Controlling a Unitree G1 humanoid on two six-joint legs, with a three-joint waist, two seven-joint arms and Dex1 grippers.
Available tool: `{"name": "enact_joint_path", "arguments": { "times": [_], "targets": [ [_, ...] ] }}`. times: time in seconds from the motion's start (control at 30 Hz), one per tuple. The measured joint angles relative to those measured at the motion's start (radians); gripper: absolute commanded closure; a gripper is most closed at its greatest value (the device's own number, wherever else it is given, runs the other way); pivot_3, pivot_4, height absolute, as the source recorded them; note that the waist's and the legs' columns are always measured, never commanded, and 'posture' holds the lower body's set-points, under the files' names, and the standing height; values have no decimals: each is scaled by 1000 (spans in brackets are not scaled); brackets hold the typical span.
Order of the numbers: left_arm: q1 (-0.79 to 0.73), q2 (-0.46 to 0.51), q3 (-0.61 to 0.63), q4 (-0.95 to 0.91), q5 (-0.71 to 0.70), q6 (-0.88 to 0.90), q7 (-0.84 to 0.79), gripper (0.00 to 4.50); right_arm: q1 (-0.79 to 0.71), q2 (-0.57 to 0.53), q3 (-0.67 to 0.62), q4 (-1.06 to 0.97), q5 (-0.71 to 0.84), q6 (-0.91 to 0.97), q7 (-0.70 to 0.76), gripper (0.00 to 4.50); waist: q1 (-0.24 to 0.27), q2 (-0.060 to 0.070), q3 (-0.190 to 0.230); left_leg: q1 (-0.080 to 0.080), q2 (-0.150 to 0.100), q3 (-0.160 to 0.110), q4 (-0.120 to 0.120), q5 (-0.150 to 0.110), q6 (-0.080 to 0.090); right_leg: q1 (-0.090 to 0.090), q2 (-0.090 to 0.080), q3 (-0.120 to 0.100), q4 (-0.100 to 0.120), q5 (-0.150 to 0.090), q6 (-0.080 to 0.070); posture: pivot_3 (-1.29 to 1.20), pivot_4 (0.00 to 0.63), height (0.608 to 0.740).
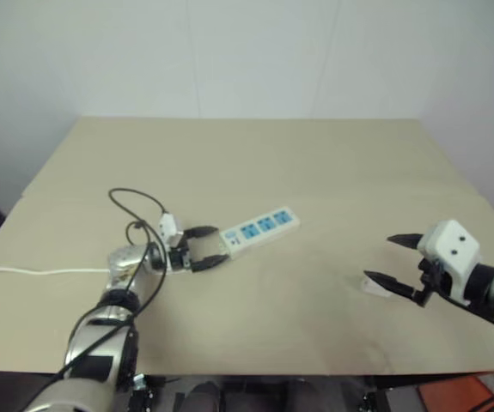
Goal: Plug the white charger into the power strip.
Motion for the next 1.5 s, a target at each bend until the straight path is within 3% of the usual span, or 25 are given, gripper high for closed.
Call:
{"name": "enact_joint_path", "arguments": {
  "times": [0.37, 0.7, 0.87, 1.0, 1.13, 1.27, 1.4, 1.5],
  "targets": [
    [-18, -91, -5, 36, 72, -77, 188, 23, 12, 41, -13, -38, -1, 32, -82, 0, 2, 0, 0, 1, -2, 0, 1, 0, 0, 1, -1, 1, 0, 1, 1, 0, 150, 740],
    [-39, -96, -13, 58, 108, -61, 189, 23, 8, 49, 16, -36, -11, 32, -113, 0, 1, 0, 0, 1, -2, 0, 1, 0, 0, 1, -1, 1, 0, 1, 1, 0, 150, 740],
    [-45, -100, -13, 62, 113, -29, 183, 1230, 8, 52, 18, -36, -13, 32, -122, 0, 2, 0, 0, 2, -2, 0, 1, 0, 0, 2, -1, 1, 0, 1, 2, 0, 150, 740],
    [-45, -101, -13, 57, 116, -14, 179, 1239, 5, 49, 20, -36, -11, 36, -121, 0, 3, 0, 0, 2, -2, 0, 1, 0, 0, 3, -1, 1, 0, 1, 2, 0, 150, 740],
    [-37, -92, -23, 35, 119, -8, 134, 1239, -62, -38, 31, -37, 12, 128, -96, 0, 1, 1, 0, 2, -2, 0, 1, 0, 0, 2, -2, 1, 0, 1, 2, 0, 150, 740],
    [0, -74, -41, -37, 108, 11, 38, 1239, -168, -236, 84, -43, 41, 234, -7, 0, -3, 0, 0, 2, -2, 0, 0, 0, 0, 2, -1, -1, -1, 1, 2, 0, 150, 740],
    [58, -32, -59, -153, 80, 60, -66, 1239, -283, -395, 264, 5, 32, 318, 93, 0, -9, 0, 0, 0, -1, -1, 0, 0, 0, 0, -2, 0, -2, 1, 1, 0, 150, 740],
    [84, -8, -70, -227, 61, 108, -97, 1239, -380, -442, 417, 30, -12, 336, 149, 0, -12, 0, 0, -2, -1, -1, 0, 0, 0, -2, -2, 1, -1, 1, 2, 0, 150, 740]
  ]
}}
